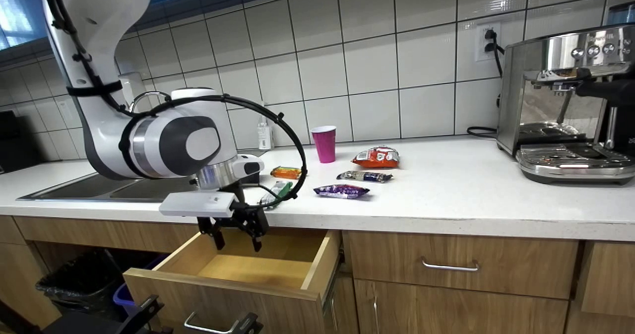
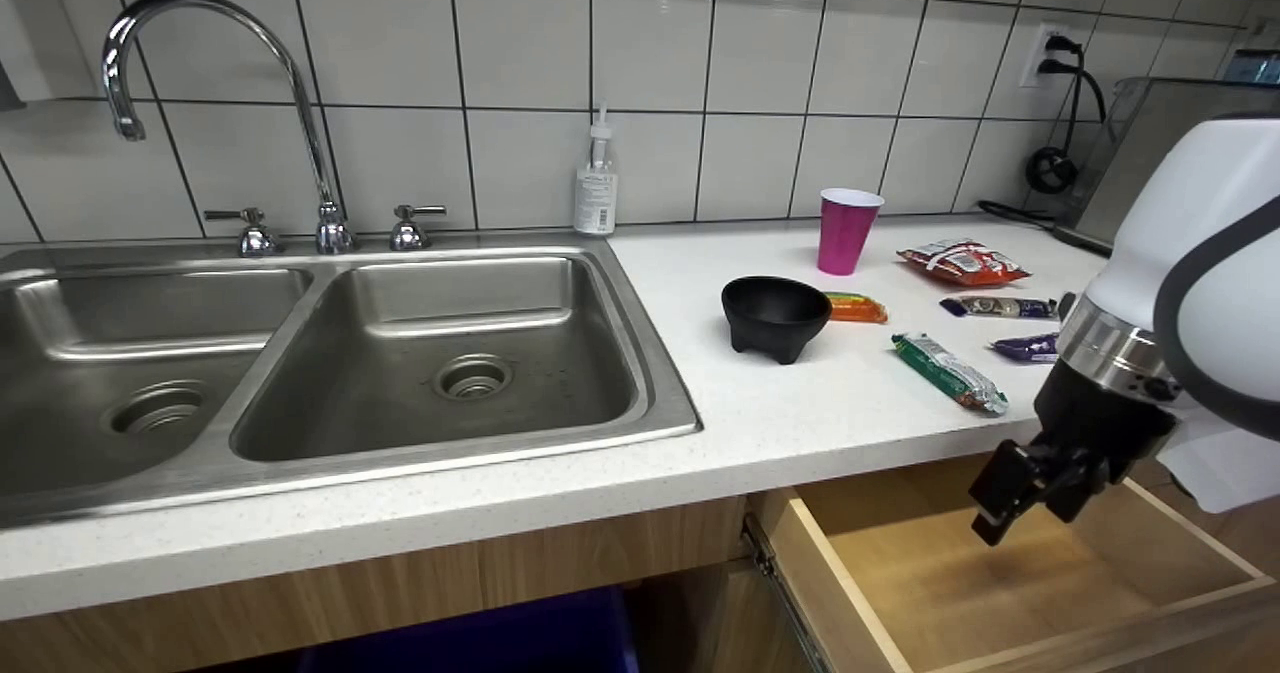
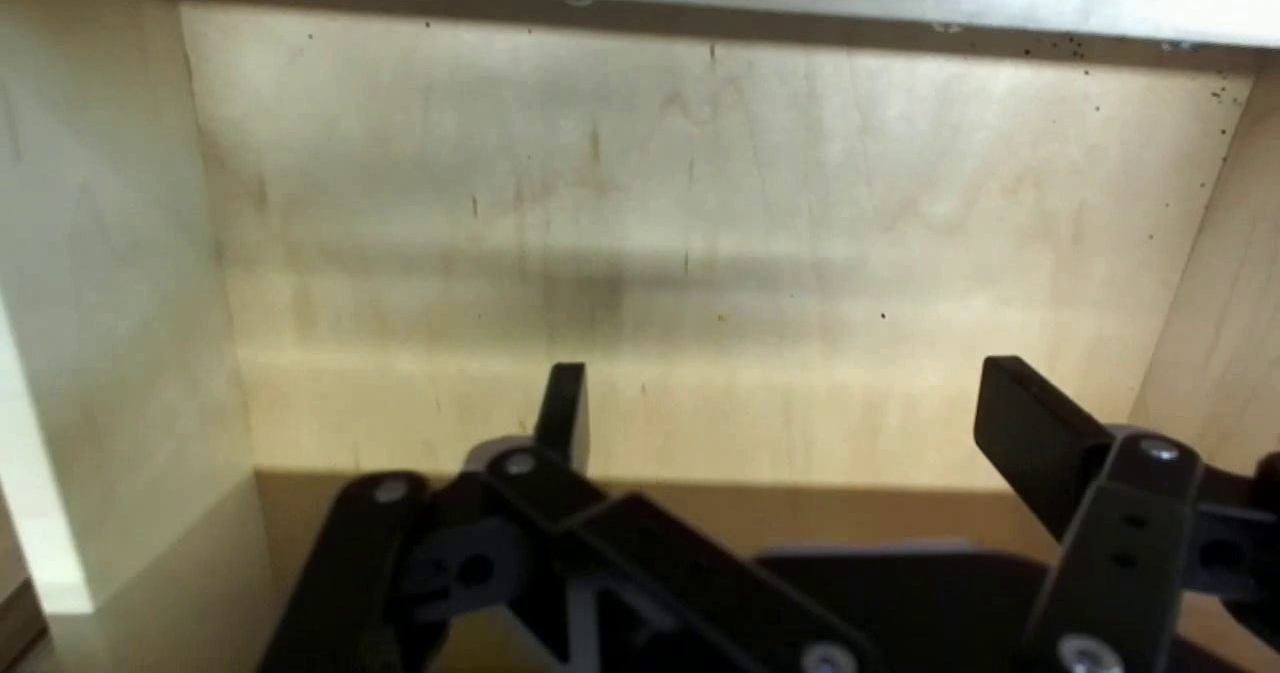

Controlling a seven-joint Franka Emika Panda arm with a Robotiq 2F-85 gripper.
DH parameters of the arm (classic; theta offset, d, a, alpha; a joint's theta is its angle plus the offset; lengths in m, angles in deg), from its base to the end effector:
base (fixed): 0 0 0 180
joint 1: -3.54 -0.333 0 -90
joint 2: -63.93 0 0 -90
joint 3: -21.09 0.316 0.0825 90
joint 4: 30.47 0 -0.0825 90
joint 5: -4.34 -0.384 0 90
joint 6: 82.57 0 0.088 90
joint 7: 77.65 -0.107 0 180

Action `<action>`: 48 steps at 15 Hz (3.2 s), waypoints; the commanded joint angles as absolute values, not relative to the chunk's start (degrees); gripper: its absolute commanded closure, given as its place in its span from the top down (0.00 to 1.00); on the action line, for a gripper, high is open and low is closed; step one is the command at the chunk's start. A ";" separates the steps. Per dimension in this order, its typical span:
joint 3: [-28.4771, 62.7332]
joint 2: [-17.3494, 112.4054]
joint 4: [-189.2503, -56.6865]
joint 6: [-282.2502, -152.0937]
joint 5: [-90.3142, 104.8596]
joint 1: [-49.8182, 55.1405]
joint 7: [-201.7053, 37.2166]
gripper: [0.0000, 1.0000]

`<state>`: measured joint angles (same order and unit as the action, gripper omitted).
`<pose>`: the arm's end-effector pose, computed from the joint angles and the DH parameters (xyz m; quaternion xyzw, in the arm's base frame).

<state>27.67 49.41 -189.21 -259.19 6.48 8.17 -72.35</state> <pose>0.3800 0.0200 0.1457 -0.9963 -0.0795 -0.0308 0.0117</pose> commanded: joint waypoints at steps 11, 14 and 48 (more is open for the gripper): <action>28.43 71.20 -190.21 -240.85 -5.43 6.75 -65.05 1.00; 24.57 77.95 -190.23 -233.04 -3.32 5.47 -65.95 1.00; 18.60 76.56 -178.64 -218.24 3.28 4.63 -68.30 1.00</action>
